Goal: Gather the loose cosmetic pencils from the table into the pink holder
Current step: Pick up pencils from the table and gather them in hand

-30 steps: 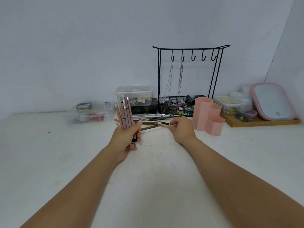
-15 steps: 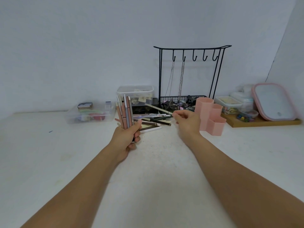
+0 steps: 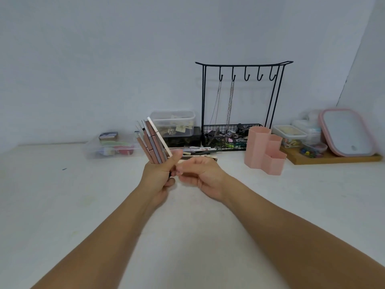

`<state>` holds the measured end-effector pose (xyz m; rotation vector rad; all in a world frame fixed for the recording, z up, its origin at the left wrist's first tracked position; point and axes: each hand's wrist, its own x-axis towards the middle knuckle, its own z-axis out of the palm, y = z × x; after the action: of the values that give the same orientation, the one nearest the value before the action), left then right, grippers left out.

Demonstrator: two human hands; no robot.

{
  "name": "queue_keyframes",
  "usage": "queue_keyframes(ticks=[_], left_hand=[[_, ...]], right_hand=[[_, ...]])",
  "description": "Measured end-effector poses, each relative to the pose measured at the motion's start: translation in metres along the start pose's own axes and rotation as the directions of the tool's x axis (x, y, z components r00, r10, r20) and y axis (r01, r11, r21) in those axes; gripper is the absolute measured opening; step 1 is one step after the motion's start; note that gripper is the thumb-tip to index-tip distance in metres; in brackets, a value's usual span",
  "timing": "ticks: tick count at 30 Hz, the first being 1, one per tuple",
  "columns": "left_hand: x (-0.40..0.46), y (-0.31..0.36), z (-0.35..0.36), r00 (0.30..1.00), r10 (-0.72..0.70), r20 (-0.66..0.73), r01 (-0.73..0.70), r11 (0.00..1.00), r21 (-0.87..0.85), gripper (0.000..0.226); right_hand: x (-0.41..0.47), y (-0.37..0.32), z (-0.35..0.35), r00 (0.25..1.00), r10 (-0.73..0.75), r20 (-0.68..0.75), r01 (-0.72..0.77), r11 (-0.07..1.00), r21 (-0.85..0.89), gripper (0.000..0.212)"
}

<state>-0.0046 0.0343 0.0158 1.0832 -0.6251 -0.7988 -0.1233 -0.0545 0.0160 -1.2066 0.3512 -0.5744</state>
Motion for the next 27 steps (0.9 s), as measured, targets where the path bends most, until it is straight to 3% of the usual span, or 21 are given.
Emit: queue_keyframes(ticks=[3, 7, 9, 11, 13, 16, 18, 21, 24, 27], left_hand=[[0.001, -0.003, -0.002, 0.999, 0.040, -0.032, -0.034, 0.985, 0.171, 0.023], [0.001, -0.007, 0.003, 0.995, 0.089, -0.039, -0.076, 0.960, 0.269, 0.021], [0.000, -0.010, 0.005, 0.992, 0.128, -0.022, -0.113, 0.938, 0.328, 0.023], [0.000, -0.014, 0.006, 0.986, 0.168, 0.012, -0.156, 0.887, 0.435, 0.023], [-0.003, -0.019, 0.014, 0.974, 0.218, 0.058, -0.214, 0.811, 0.545, 0.026], [-0.006, -0.032, 0.024, 0.946, 0.312, 0.093, -0.305, 0.752, 0.585, 0.044], [-0.011, -0.034, 0.027, 0.936, 0.327, 0.132, -0.341, 0.739, 0.582, 0.032], [-0.014, -0.036, 0.036, 0.922, 0.293, 0.253, -0.386, 0.753, 0.534, 0.037], [-0.017, -0.042, 0.059, 0.941, 0.172, 0.292, -0.315, 0.762, 0.565, 0.036], [-0.014, -0.048, 0.087, 0.972, 0.013, 0.236, -0.165, 0.754, 0.636, 0.029]], right_hand=[[-0.003, 0.001, 0.002, 0.998, -0.059, -0.006, 0.056, 0.969, -0.239, 0.014], [-0.005, -0.007, -0.004, 0.995, -0.099, -0.023, 0.089, 0.956, -0.280, 0.021], [-0.005, -0.013, -0.003, 0.992, -0.122, -0.015, 0.112, 0.945, -0.308, 0.034], [-0.005, -0.022, 0.003, 0.993, -0.085, 0.086, 0.105, 0.958, -0.268, 0.046], [-0.008, -0.030, 0.013, 0.988, -0.027, 0.155, 0.077, 0.941, -0.330, 0.044], [-0.009, -0.028, 0.028, 0.993, -0.096, -0.065, 0.046, 0.843, -0.537, 0.044], [-0.008, -0.018, 0.030, 0.962, -0.181, -0.205, 0.046, 0.847, -0.529, 0.030], [-0.016, -0.009, 0.025, 0.922, -0.212, -0.324, 0.055, 0.899, -0.434, 0.020], [-0.027, -0.013, 0.005, 0.883, -0.216, -0.418, 0.048, 0.925, -0.376, 0.017], [-0.038, -0.024, -0.017, 0.882, -0.152, -0.446, 0.009, 0.952, -0.307, 0.033]])
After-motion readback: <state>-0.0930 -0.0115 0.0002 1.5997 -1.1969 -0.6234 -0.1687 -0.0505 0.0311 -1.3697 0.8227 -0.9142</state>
